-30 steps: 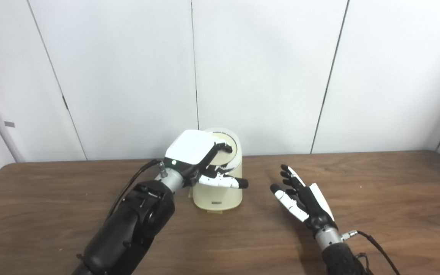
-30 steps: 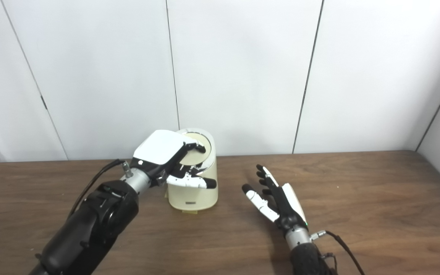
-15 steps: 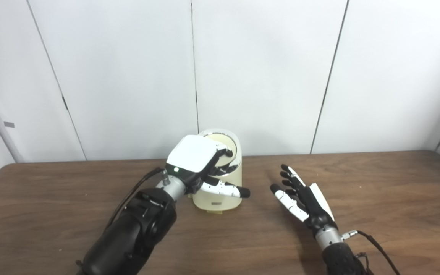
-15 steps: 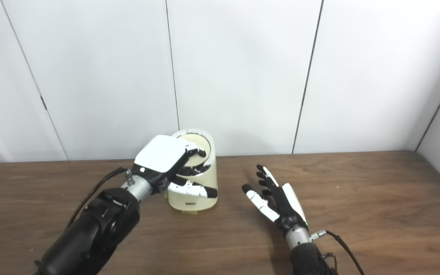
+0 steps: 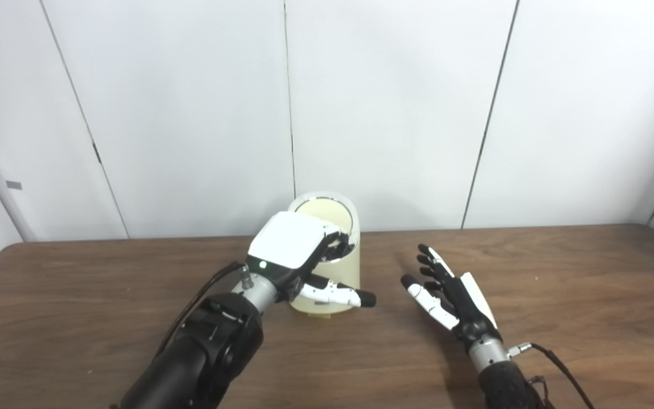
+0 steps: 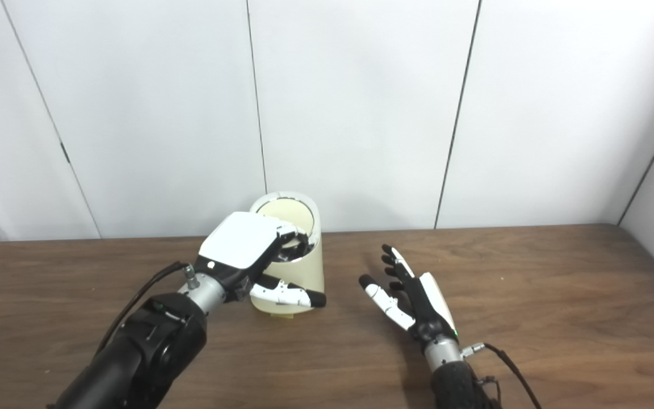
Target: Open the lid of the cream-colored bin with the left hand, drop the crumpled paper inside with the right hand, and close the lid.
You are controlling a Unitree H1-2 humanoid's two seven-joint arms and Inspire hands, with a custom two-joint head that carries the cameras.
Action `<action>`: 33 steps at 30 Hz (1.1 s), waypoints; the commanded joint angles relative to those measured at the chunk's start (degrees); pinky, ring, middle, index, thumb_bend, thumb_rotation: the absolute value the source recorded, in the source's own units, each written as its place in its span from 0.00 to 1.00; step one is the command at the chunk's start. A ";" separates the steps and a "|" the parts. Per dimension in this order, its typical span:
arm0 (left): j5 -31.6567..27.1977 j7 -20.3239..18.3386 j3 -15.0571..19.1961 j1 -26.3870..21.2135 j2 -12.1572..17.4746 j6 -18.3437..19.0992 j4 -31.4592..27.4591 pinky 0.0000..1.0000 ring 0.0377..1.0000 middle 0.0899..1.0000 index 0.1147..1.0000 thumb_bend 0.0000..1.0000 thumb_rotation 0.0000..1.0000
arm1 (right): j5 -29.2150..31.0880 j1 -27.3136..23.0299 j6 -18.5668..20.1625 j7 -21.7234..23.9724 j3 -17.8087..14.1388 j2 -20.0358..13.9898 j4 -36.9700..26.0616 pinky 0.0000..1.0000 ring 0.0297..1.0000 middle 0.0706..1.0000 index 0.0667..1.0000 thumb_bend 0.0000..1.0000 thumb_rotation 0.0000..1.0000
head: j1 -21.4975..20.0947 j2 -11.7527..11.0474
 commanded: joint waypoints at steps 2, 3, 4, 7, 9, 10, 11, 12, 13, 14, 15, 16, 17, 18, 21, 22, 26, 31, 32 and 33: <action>-0.87 -3.09 1.40 1.71 -1.13 2.21 -0.45 0.92 0.92 0.91 0.89 0.91 0.96 | -0.49 -2.07 -0.69 -0.21 0.16 -0.22 -0.71 0.78 0.87 0.90 0.94 0.41 0.77 | 0.00 0.03; 0.81 -0.89 2.45 1.45 -1.99 3.06 -0.58 0.96 0.96 0.95 0.93 0.92 0.96 | -0.63 -2.10 -0.49 -0.25 0.19 -0.22 -0.75 0.79 0.87 0.91 0.94 0.42 0.77 | 0.00 0.03; 2.02 0.83 3.39 1.19 -2.78 3.82 -0.48 0.98 0.98 0.98 0.97 0.95 0.95 | -0.76 -2.13 -0.32 -0.29 0.22 -0.21 -0.72 0.79 0.87 0.91 0.94 0.42 0.77 | 0.05 -0.09; 4.00 3.78 6.07 -0.42 -4.86 5.91 0.67 1.00 1.00 1.00 1.00 0.95 0.93 | -0.86 -2.22 -0.12 -0.38 0.24 -0.08 -0.58 0.78 0.87 0.91 0.94 0.42 0.76 | -0.03 -0.22; 5.59 4.53 7.19 -1.96 -5.67 6.67 1.75 1.00 1.00 1.00 1.00 0.95 0.92 | -1.04 -2.32 -0.20 -0.46 0.31 -0.08 -0.34 0.78 0.87 0.91 0.94 0.42 0.75 | 0.05 -0.26; 6.19 5.14 7.66 -2.92 -5.92 6.80 2.44 1.00 1.00 1.00 1.00 0.95 0.93 | -1.09 -2.40 -0.27 -0.48 0.33 -0.10 -0.18 0.78 0.87 0.91 0.94 0.42 0.76 | 0.05 -0.26; 6.47 5.68 8.10 -3.78 -6.10 6.84 3.01 1.00 1.00 1.00 1.00 0.95 0.93 | -1.11 -2.45 -0.27 -0.48 0.35 -0.10 -0.08 0.78 0.87 0.91 0.94 0.42 0.76 | 0.15 -0.24; 6.50 5.90 8.60 -4.71 -6.29 6.99 3.31 1.00 1.00 1.00 1.00 0.95 0.93 | -1.11 -2.47 -0.13 -0.40 0.37 -0.09 -0.10 0.78 0.87 0.91 0.94 0.42 0.76 | 0.19 -0.30; 5.99 6.12 9.25 -5.61 -6.46 6.93 3.26 1.00 1.00 1.00 1.00 0.95 0.92 | -1.07 -2.46 -0.05 -0.31 0.36 -0.10 -0.15 0.78 0.87 0.91 0.94 0.42 0.76 | 0.19 -0.30; 5.50 5.98 9.89 -6.60 -6.51 6.87 2.90 1.00 1.00 1.00 1.00 0.96 0.91 | -1.01 -2.50 -0.03 -0.26 0.34 -0.07 -0.09 0.78 0.87 0.91 0.94 0.42 0.76 | 0.25 -0.31; 5.25 5.61 10.40 -7.43 -6.54 6.87 2.39 1.00 1.00 1.00 1.00 0.97 0.91 | -0.97 -2.53 0.07 -0.15 0.34 -0.07 -0.10 0.78 0.87 0.91 0.95 0.42 0.76 | 0.25 -0.31; 4.97 5.20 10.92 -8.23 -6.56 6.83 1.65 1.00 1.00 1.00 1.00 0.97 0.90 | -0.83 -2.54 0.14 -0.10 0.26 -0.02 -0.08 0.78 0.87 0.91 0.95 0.42 0.76 | 0.25 -0.31; 4.49 5.07 11.45 -9.05 -6.51 6.54 0.96 1.00 1.00 1.00 0.98 0.97 0.89 | -0.76 -2.61 0.26 -0.09 0.21 0.04 0.04 0.78 0.87 0.91 0.95 0.43 0.76 | 0.27 -0.37; 4.08 5.03 11.90 -9.71 -6.48 6.28 0.39 1.00 1.00 1.00 0.96 0.96 0.89 | -0.79 -2.71 0.22 -0.15 0.21 0.06 0.26 0.78 0.87 0.91 0.95 0.43 0.76 | 0.20 -0.48; 3.57 3.51 13.08 -11.92 -6.38 6.67 -2.00 0.98 0.97 0.96 0.92 0.95 0.88 | -1.09 -2.86 0.84 -0.20 0.30 0.13 0.31 0.78 0.87 0.91 0.95 0.45 0.78 | 0.26 -0.59; 3.79 3.30 13.30 -12.67 -6.26 6.71 -2.56 0.97 0.96 0.95 0.91 0.95 0.88 | -1.15 -2.90 0.88 -0.21 0.34 0.11 0.37 0.78 0.87 0.91 0.95 0.45 0.78 | 0.26 -0.59; 4.43 3.02 14.04 -15.11 -5.62 6.57 -3.89 0.96 0.96 0.95 0.92 0.95 0.89 | -0.77 -3.05 -0.11 -0.21 0.31 -0.02 1.08 0.78 0.88 0.91 0.95 0.44 0.78 | 0.39 -0.68; 4.24 0.98 14.72 -15.69 -5.10 6.90 -6.58 0.99 0.97 0.96 0.92 0.94 0.94 | -0.59 -3.09 0.04 -0.15 0.25 0.06 1.18 0.79 0.88 0.91 0.95 0.44 0.77 | 0.34 -0.64; 3.59 1.01 15.17 -15.37 -5.10 6.75 -7.30 0.97 0.97 0.95 0.92 0.93 0.93 | -0.66 -3.13 0.06 -0.19 0.31 0.07 1.22 0.79 0.88 0.91 0.95 0.44 0.77 | 0.22 -0.70; 3.15 1.02 15.51 -15.14 -5.12 6.63 -7.76 0.96 0.96 0.95 0.91 0.92 0.93 | -0.71 -3.15 0.08 -0.23 0.35 0.08 1.25 0.79 0.88 0.91 0.95 0.44 0.77 | 0.22 -0.70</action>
